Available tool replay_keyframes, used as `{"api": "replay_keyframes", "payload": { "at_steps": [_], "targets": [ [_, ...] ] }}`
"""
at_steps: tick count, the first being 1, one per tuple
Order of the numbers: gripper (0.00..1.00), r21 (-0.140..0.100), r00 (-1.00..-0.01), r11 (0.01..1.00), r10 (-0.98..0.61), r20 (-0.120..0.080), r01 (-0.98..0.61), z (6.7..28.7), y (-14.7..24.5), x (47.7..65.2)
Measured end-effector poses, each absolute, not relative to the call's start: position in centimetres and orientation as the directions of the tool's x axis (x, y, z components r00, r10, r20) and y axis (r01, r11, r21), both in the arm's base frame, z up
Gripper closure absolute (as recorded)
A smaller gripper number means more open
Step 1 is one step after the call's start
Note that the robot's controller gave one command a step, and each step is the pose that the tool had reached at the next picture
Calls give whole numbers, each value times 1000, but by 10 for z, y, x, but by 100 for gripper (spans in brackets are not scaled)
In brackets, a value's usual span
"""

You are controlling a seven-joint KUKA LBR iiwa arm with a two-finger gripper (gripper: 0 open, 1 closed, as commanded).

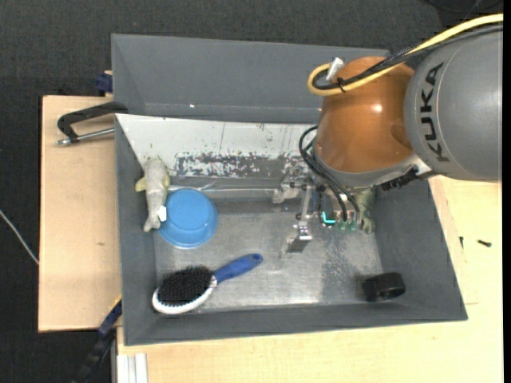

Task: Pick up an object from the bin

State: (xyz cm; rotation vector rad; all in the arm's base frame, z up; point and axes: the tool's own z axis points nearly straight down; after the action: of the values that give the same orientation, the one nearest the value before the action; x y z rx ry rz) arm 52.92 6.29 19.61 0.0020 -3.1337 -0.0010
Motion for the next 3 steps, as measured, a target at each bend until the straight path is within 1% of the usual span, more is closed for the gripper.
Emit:
{"api": "replay_keyframes", "payload": {
  "at_steps": [1, 2, 3],
  "targets": [
    [0, 2, -971, 971, -241, -6, -241, 80, 152, 513],
    [0, 0, -981, 981, -194, -3, -194, 102, 116, 509],
    [0, 2, -946, 946, -325, 0, -325, 110, 145, 491]
  ]
}}
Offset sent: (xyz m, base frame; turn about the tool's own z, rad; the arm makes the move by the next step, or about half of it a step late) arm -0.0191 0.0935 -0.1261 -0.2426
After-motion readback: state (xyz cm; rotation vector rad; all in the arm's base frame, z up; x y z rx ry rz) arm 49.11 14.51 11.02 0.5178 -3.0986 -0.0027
